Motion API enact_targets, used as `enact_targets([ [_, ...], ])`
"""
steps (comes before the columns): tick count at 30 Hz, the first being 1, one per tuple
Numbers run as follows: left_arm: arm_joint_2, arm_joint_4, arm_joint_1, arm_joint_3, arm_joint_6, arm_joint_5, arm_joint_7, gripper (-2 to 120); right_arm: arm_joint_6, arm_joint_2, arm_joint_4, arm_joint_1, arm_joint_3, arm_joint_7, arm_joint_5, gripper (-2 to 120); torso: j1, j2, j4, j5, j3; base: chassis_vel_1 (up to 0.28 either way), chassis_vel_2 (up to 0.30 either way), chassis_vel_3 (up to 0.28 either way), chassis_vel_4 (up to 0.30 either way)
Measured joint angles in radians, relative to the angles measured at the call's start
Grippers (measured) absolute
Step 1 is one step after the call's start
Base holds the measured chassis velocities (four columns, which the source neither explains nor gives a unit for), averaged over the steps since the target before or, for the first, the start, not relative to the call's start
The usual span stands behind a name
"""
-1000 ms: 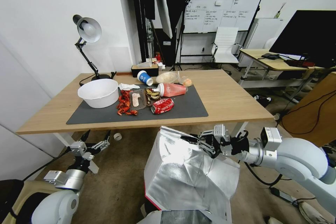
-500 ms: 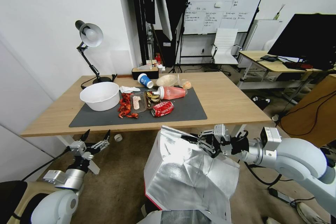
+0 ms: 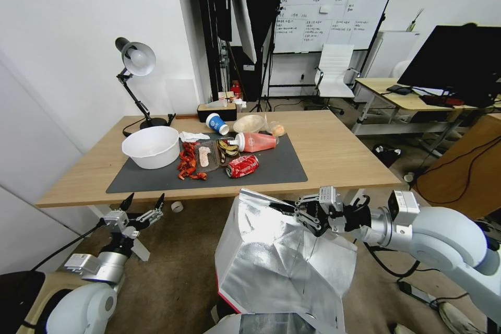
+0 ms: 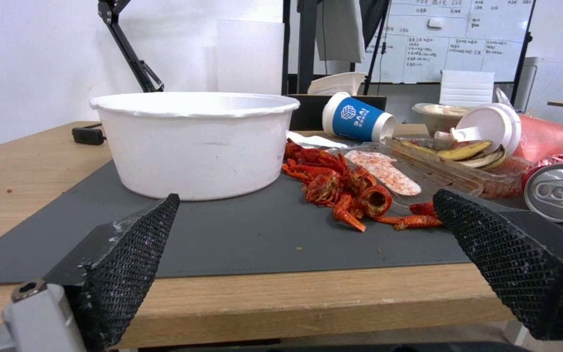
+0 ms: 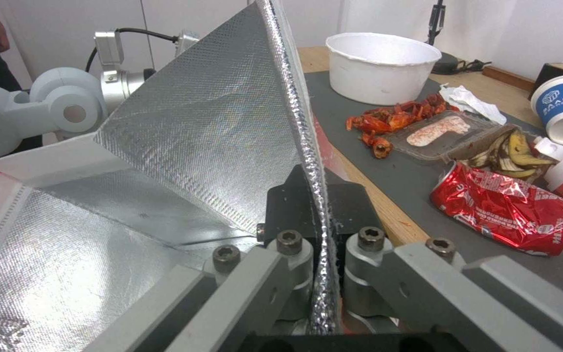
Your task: Pick up the food delivery bag from the floor and place it on the table.
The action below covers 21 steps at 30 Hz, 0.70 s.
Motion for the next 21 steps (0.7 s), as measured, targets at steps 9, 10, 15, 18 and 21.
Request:
enact_targets([
  [9, 0.001, -0.005, 0.003, -0.001, 0.000, -0.001, 0.000, 100, 0.001, 0.003, 0.002, -0.007, 0.004, 0.000, -0.001, 0, 0.019, 0.044, -0.0001, -0.0001, 0.025, 0.000, 0.000, 0.000, 0.000],
  [10, 0.000, -0.006, 0.005, -0.001, 0.000, -0.001, 0.000, 100, 0.001, 0.003, 0.002, -0.007, 0.004, 0.000, -0.001, 0, 0.021, 0.049, -0.0001, 0.0000, 0.028, 0.000, 0.000, 0.000, 0.000],
  [15, -0.002, -0.007, 0.007, -0.002, -0.001, -0.001, 0.000, 100, 0.002, 0.001, 0.002, -0.006, 0.005, -0.001, -0.001, 0, 0.029, 0.068, -0.0001, -0.0001, 0.039, 0.000, 0.000, 0.000, 0.000],
  [18, -0.002, -0.007, 0.009, -0.004, -0.002, 0.000, -0.001, 100, 0.003, 0.001, 0.002, -0.006, 0.006, -0.001, -0.001, 0, 0.039, 0.089, 0.0000, -0.0001, 0.051, 0.000, 0.000, 0.000, 0.000],
  [21, -0.001, -0.007, 0.009, -0.005, -0.002, 0.000, -0.001, 100, 0.003, 0.002, 0.001, -0.007, 0.007, -0.001, -0.001, 0, 0.044, 0.101, -0.0001, -0.0001, 0.057, 0.000, 0.000, 0.000, 0.000],
])
